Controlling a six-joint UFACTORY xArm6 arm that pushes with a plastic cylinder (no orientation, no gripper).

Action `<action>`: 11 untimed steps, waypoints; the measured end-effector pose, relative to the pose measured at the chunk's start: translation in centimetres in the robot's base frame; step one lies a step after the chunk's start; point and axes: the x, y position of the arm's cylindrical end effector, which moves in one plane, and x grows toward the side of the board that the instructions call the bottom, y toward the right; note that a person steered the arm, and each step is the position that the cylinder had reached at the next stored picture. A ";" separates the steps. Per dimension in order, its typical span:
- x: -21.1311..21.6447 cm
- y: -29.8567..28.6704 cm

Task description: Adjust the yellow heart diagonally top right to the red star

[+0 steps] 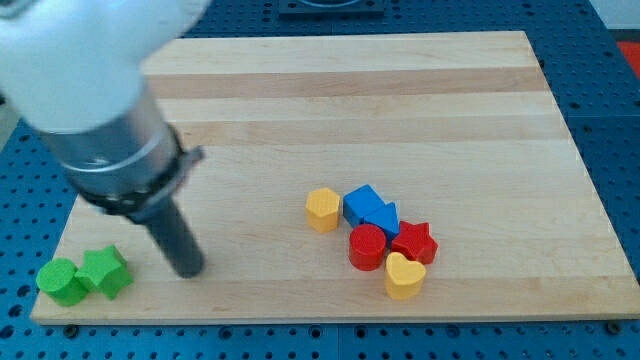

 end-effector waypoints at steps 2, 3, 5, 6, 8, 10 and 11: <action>4.1 10.5; 4.1 12.4; 4.1 20.8; 3.5 22.3; 0.8 24.5; -3.7 27.5; -6.7 28.2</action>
